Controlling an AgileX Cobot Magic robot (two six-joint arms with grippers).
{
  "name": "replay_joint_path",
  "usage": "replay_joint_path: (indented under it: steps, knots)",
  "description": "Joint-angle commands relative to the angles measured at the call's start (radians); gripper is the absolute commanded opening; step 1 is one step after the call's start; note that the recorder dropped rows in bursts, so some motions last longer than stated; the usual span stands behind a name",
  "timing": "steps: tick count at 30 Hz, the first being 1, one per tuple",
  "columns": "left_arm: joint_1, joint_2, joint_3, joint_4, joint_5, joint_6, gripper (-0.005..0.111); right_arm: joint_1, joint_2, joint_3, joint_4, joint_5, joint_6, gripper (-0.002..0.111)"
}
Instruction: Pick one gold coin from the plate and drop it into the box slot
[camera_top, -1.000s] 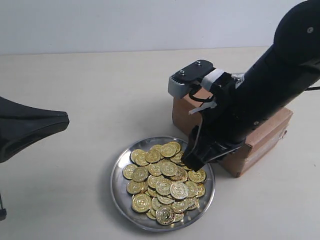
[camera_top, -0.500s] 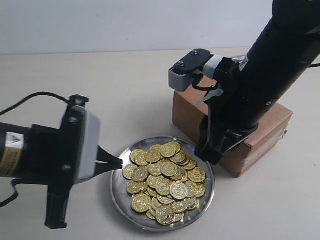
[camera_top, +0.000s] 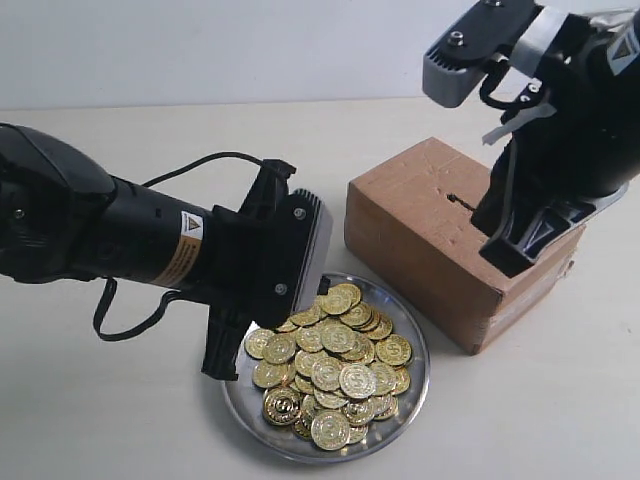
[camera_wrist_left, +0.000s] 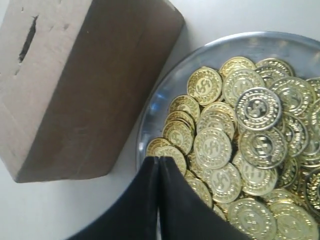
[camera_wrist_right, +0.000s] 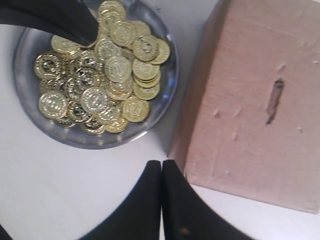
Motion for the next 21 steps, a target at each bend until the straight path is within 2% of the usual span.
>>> replay_joint_path:
  steps: [1,7,12,14,17,21]
  knots:
    - [-0.007,0.008,-0.029,-0.008,0.054,0.015,0.0,0.002,-0.038,0.003,-0.046,-0.003,0.042,0.0]
    - [-0.005,0.022,-0.032,-0.008,0.153,-0.003,0.0,0.002,-0.055,0.027,-0.061,-0.024,0.04,0.0]
    - [-0.005,0.038,-0.032,-0.008,0.131,-0.071,0.0,0.002,-0.055,0.032,-0.061,-0.033,0.04,0.0]
    - [-0.007,0.022,-0.032,-0.008,0.05,-0.145,0.0,0.002,-0.055,0.032,-0.061,-0.033,0.04,0.0]
    - [-0.008,-0.041,-0.045,-0.008,-0.205,-0.217,0.0,0.002,-0.055,0.032,-0.061,-0.033,0.04,0.0]
    - [-0.032,-0.141,-0.096,-0.008,-0.294,-0.438,0.0,0.002,-0.055,0.032,-0.061,-0.033,0.04,0.0]
